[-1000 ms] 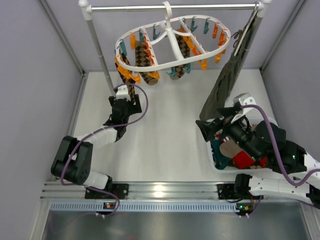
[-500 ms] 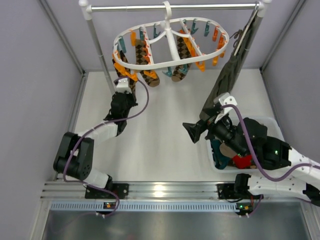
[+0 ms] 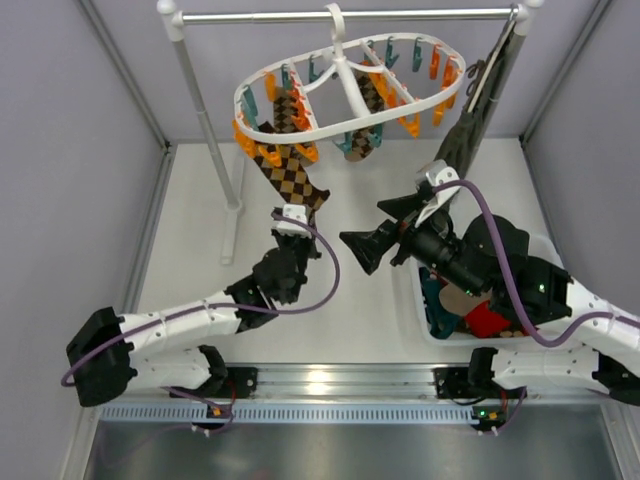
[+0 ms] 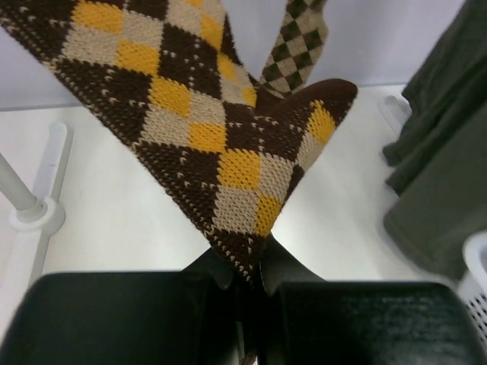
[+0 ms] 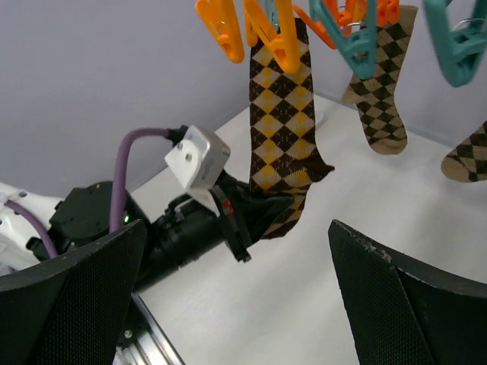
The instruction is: Remove the socks clipped to the hanger
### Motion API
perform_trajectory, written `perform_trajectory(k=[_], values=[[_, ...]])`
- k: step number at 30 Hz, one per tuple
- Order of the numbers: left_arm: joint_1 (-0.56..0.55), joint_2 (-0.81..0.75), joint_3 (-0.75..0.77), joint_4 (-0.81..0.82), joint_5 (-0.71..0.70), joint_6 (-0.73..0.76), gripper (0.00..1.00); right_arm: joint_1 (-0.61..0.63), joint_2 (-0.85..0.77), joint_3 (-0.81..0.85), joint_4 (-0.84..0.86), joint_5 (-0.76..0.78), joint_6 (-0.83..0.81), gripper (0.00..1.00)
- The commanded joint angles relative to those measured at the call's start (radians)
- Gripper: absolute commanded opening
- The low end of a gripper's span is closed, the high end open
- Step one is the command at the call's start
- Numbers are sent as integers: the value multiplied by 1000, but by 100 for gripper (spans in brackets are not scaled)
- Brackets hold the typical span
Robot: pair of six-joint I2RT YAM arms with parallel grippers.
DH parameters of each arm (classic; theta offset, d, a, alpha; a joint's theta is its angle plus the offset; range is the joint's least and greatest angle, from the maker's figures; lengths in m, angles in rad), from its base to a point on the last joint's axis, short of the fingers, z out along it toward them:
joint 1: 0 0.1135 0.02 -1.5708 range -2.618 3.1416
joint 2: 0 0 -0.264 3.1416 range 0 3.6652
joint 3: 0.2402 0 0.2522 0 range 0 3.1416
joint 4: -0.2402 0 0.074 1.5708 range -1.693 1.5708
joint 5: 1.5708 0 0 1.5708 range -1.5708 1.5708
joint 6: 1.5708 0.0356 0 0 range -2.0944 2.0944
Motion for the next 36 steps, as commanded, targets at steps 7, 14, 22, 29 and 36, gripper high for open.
perform_trajectory(k=[7,14,22,29,36], values=[[-344,96,85,-6,-401,188,0,3,66,214,-107,-18,26,97],[-439,277,197,-6,-487,234,0,6,138,303,-207,2,46,88],[-465,348,219,-9,-489,211,0,38,247,450,-349,167,54,70],[-470,383,226,-6,-420,204,0,181,394,595,-443,451,17,67],[-497,461,282,-6,-452,241,0,207,516,711,-491,669,0,59]])
